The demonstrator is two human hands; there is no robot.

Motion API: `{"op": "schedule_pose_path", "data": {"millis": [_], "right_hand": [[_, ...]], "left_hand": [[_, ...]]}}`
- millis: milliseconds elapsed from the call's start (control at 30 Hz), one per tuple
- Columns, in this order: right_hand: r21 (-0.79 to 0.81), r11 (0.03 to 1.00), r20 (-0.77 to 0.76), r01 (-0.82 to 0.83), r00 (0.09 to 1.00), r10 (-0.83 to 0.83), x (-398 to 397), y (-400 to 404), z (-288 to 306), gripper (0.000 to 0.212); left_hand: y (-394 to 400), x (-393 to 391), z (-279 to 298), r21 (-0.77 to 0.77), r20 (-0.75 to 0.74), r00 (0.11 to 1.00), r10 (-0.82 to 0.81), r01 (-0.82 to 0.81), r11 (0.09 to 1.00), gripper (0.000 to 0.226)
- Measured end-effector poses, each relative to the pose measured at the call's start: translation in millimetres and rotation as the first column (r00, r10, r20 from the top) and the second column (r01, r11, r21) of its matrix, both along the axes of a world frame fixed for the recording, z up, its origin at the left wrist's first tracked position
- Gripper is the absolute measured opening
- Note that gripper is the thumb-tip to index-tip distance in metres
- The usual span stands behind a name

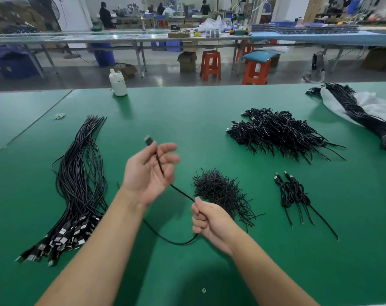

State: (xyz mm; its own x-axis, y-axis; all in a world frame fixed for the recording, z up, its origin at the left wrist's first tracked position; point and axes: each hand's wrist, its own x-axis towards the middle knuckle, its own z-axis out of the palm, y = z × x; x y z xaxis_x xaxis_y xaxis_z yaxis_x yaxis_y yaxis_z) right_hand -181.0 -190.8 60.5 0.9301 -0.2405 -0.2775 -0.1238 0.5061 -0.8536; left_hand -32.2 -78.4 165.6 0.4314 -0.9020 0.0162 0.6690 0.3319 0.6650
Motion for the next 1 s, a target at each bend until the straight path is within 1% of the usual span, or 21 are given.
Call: {"op": "schedule_pose_path", "data": {"millis": [33, 67, 100, 133, 200, 233, 300, 333, 367, 400, 433, 467, 500, 533, 567, 633, 733, 833, 900, 967, 1000], "right_hand": [[0.078, 0.996, -0.009, 0.031, 0.999, -0.030, -1.6, -3.8, -1.8, 0.036], [0.137, 0.989, -0.015, 0.060, 0.998, -0.059, -2.4, -7.6, -2.1, 0.035], [0.176, 0.981, -0.016, 0.082, 0.997, -0.080, -2.0, -10.9, -1.3, 0.034], [0.195, 0.976, -0.013, 0.093, 0.996, -0.092, -0.9, -13.4, 0.4, 0.035], [0.179, 0.979, -0.012, 0.095, 0.995, -0.094, 2.5, -16.0, 5.6, 0.035], [0.150, 0.985, -0.011, 0.086, 0.996, -0.086, 4.3, -16.3, 8.2, 0.035], [0.073, 0.995, -0.010, 0.062, 0.998, -0.062, 7.7, -15.1, 12.8, 0.034], [0.030, 0.998, -0.011, 0.052, 0.999, -0.052, 8.6, -14.2, 14.6, 0.035], [-0.015, 0.999, -0.009, 0.042, 0.999, -0.042, 8.9, -13.0, 15.9, 0.035], [-0.054, 0.998, -0.002, 0.031, 1.000, -0.031, 8.2, -11.6, 16.5, 0.035], [-0.080, 0.997, 0.011, 0.017, 1.000, -0.017, 6.7, -9.6, 16.4, 0.035], [-0.092, 0.996, 0.028, -0.002, 1.000, 0.004, 4.4, -7.0, 15.5, 0.035], [-0.092, 0.995, 0.045, -0.026, 0.999, 0.030, 1.7, -4.3, 13.6, 0.034], [-0.085, 0.995, 0.059, -0.051, 0.997, 0.056, -0.7, -1.1, 11.0, 0.033], [-0.076, 0.995, 0.066, -0.068, 0.995, 0.073, -2.9, 1.6, 8.3, 0.033], [-0.040, 0.997, 0.071, -0.066, 0.995, 0.069, -6.8, 2.9, 3.6, 0.032], [0.057, 0.998, 0.077, -0.010, 0.997, 0.006, -12.1, -6.1, -0.8, 0.030], [0.117, 0.993, 0.082, 0.010, 0.996, -0.020, -14.0, -14.9, -1.5, 0.031], [0.078, 0.997, 0.077, -0.014, 0.997, 0.007, -12.5, -13.8, -0.3, 0.031], [-0.005, 0.999, 0.060, -0.050, 0.997, 0.050, -8.9, -7.7, -0.8, 0.032], [-0.044, 0.997, 0.048, -0.065, 0.997, 0.067, -6.8, -4.1, -2.0, 0.033]], "left_hand": [[6.9, 4.1, 3.2, 0.016, 0.025, 0.983, -0.181, 0.181, 0.983, 0.042], [12.2, 6.2, 4.4, 0.096, 0.120, 0.928, -0.352, 0.342, 0.935, 0.042], [15.4, 6.6, 2.6, 0.247, 0.231, 0.840, -0.492, 0.439, 0.864, 0.045], [16.5, 5.5, -2.5, 0.428, 0.307, 0.736, -0.603, 0.459, 0.779, 0.050], [14.1, -3.4, -16.3, 0.723, 0.339, 0.565, -0.752, 0.355, 0.592, 0.054], [11.4, -9.8, -22.9, 0.810, 0.331, 0.521, -0.787, 0.271, 0.520, 0.054], [5.1, -18.6, -37.4, 0.886, 0.333, 0.515, -0.790, 0.114, 0.449, 0.050], [2.9, -20.5, -43.9, 0.891, 0.358, 0.529, -0.769, 0.054, 0.451, 0.048], [0.9, -20.8, -49.7, 0.872, 0.401, 0.559, -0.726, 0.009, 0.489, 0.046], [-0.9, -19.6, -55.4, 0.823, 0.461, 0.611, -0.643, -0.025, 0.567, 0.043], [-2.3, -18.2, -60.3, 0.740, 0.508, 0.692, -0.513, -0.046, 0.671, 0.040], [-3.3, -17.6, -63.9, 0.629, 0.504, 0.791, -0.346, -0.062, 0.775, 0.036], [-3.9, -17.4, -67.0, 0.511, 0.444, 0.877, -0.183, -0.080, 0.856, 0.035], [-4.0, -16.7, -69.7, 0.415, 0.380, 0.922, -0.081, -0.092, 0.905, 0.036], [-4.0, -16.0, -71.7, 0.358, 0.345, 0.937, -0.050, -0.082, 0.930, 0.038], [-3.3, -13.8, -75.7, 0.353, 0.376, 0.919, -0.115, -0.027, 0.935, 0.040], [0.2, -5.2, -77.6, 0.473, 0.482, 0.837, -0.258, -0.001, 0.881, 0.036], [4.2, 0.5, -78.4, 0.503, 0.462, 0.836, -0.297, 0.029, 0.864, 0.035], [-0.4, -3.1, -78.0, 0.456, 0.410, 0.882, -0.231, 0.022, 0.890, 0.036], [-11.5, -9.9, -75.5, 0.365, 0.306, 0.951, -0.036, -0.083, 0.927, 0.042], [-17.7, -12.0, -73.6, 0.309, 0.207, 0.974, 0.089, -0.151, 0.939, 0.045]]}}
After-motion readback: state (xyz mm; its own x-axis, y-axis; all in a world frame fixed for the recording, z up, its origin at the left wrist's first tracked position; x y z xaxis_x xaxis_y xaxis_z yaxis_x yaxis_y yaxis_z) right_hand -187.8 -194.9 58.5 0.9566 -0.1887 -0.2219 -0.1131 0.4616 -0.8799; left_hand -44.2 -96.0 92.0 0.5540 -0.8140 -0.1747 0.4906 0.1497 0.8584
